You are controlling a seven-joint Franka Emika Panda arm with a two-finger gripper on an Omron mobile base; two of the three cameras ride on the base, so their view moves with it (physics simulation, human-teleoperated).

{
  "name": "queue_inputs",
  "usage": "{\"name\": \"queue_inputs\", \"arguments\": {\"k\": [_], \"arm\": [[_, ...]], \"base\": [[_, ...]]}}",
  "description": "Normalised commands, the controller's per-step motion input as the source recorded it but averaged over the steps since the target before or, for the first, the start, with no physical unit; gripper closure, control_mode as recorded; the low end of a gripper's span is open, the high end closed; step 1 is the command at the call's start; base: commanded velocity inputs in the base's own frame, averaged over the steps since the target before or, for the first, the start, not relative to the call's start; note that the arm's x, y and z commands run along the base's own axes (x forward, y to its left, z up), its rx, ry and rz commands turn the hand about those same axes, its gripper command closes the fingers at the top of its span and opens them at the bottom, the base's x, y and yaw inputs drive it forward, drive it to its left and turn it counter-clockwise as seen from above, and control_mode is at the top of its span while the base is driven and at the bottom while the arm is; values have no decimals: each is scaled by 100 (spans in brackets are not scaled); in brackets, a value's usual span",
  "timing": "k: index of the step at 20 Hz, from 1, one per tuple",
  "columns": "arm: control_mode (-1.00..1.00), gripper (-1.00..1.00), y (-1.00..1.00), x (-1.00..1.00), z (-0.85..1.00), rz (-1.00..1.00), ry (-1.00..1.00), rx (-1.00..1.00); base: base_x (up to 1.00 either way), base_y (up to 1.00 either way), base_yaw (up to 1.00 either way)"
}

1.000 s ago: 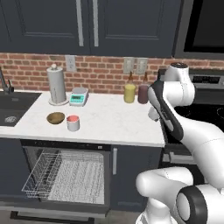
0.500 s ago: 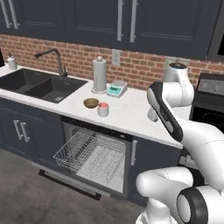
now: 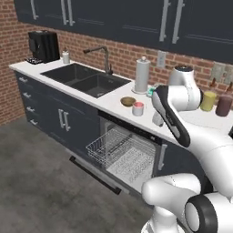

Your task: Pick up the cup and bowl from the counter, place them in the dishwasher, and close the dishwasher door.

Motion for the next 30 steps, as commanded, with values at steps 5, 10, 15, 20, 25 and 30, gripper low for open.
{"name": "queue_inputs", "arguments": {"k": [5, 10, 15, 20, 25, 30], "arm": [[100, -100, 0, 0, 0, 0, 0, 0], [100, -100, 0, 0, 0, 0, 0, 0], [100, -100, 0, 0, 0, 0, 0, 0], [100, -100, 0, 0, 0, 0, 0, 0], [100, -100, 0, 0, 0, 0, 0, 0], [100, -100, 0, 0, 0, 0, 0, 0]], "base": [[-4, -19, 37], [-20, -43, 27], [-14, -58, 13], [5, -62, 9], [13, -26, 12], [3, -4, 19]]}}
